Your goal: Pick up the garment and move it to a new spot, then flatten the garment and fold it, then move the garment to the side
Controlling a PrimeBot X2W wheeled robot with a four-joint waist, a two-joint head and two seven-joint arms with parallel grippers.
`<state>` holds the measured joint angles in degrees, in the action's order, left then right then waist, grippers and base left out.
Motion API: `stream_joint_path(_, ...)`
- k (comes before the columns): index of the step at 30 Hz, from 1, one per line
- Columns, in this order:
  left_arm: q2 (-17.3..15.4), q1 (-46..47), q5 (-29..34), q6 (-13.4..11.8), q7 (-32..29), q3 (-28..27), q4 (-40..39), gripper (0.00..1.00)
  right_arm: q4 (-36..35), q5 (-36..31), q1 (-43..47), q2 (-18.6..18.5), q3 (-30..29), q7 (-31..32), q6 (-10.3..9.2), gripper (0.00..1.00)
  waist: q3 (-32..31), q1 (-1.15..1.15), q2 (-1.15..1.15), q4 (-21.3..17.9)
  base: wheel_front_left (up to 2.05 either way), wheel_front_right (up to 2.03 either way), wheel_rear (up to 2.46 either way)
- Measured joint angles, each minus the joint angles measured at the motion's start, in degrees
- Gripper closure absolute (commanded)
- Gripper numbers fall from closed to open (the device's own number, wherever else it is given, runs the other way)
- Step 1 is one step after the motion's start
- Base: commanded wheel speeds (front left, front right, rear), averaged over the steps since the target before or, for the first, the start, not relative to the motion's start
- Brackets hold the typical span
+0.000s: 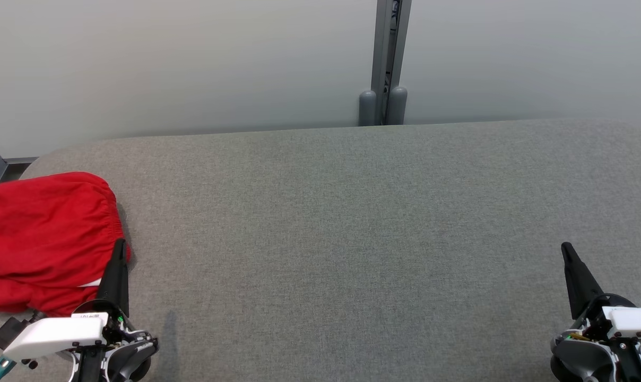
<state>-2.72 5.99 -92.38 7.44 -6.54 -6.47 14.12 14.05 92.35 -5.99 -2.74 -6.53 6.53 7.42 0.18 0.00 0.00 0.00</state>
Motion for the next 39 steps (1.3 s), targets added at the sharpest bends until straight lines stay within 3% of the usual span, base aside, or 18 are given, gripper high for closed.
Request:
stream_joint_path(3,0.00,0.00,0.00,0.00,0.00,0.00,0.00,1.00,0.00,0.00,0.00,0.00,0.00,0.00,0.00,1.00,0.00,0.00,0.00,0.00,0.00,0.00,0.00)
stream_joint_path(4,0.01,-0.01,0.00,0.00,0.00,0.01,0.05,0.00,0.04,0.00,0.01,0.01,0.00,0.00,-0.01,0.00,0.00,0.00,0.00,0.00,0.00,0.00,0.00)
stream_joint_path(14,0.55,-1.72,0.65,-0.03,1.75,1.64,1.44,0.00,0.85,-1.52,1.88,0.37,0.53,-1.90,-0.18,0.00,0.11,0.00,0.00,0.01,0.00,0.00,0.00)
stream_joint_path(20,-0.23,-0.49,4.56,-0.03,3.67,3.27,0.87,0.00,-0.56,-7.32,1.79,-0.25,0.30,-3.59,-0.18,0.00,0.23,0.00,0.00,-0.01,0.00,0.00,0.00)
stream_joint_path(39,-1.49,0.41,32.60,-0.13,8.14,5.63,-3.50,0.00,-7.76,-35.63,1.07,-3.79,3.20,-7.89,-0.18,0.00,0.13,0.00,0.00,-0.01,0.00,0.00,0.00)
